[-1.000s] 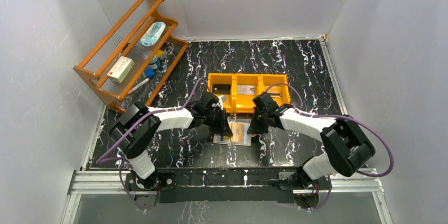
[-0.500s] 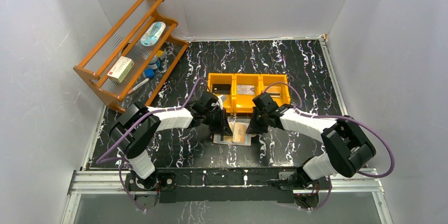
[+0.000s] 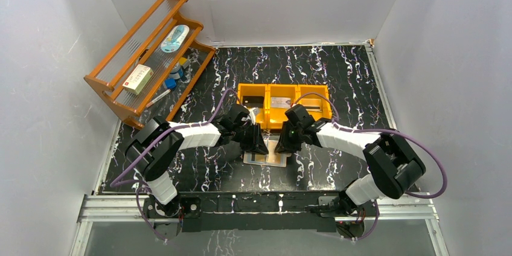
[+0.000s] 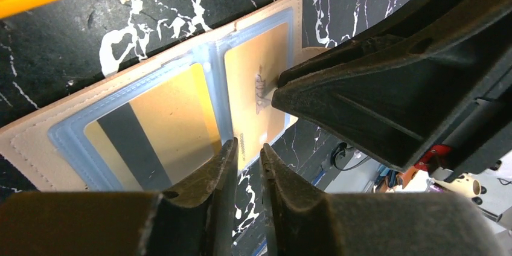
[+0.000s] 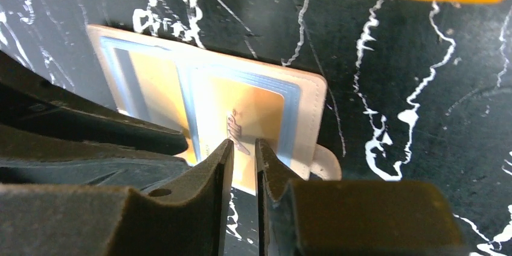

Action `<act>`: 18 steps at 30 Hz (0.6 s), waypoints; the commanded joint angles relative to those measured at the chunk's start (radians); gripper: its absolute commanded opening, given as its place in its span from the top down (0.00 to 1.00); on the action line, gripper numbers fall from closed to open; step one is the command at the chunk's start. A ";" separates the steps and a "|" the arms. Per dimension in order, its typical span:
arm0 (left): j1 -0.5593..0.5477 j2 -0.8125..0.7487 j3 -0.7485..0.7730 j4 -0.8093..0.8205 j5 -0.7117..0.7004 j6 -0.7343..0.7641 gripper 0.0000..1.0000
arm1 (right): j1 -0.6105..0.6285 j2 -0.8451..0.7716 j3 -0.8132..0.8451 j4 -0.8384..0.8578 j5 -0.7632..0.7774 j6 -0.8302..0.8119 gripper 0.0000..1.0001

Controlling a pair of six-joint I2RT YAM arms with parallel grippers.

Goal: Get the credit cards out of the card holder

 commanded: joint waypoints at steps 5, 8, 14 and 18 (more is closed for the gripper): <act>0.007 -0.002 0.001 -0.043 -0.004 0.012 0.76 | 0.006 0.019 0.000 -0.085 0.081 0.018 0.71; 0.007 0.008 0.006 -0.043 0.003 0.015 0.74 | 0.008 0.017 0.002 -0.112 0.104 0.021 0.71; 0.007 0.028 0.016 -0.040 0.014 0.015 0.72 | 0.008 -0.010 0.000 -0.117 0.109 0.019 0.71; 0.008 0.035 0.019 -0.040 0.018 0.017 0.72 | 0.008 0.002 -0.001 -0.116 0.102 0.020 0.71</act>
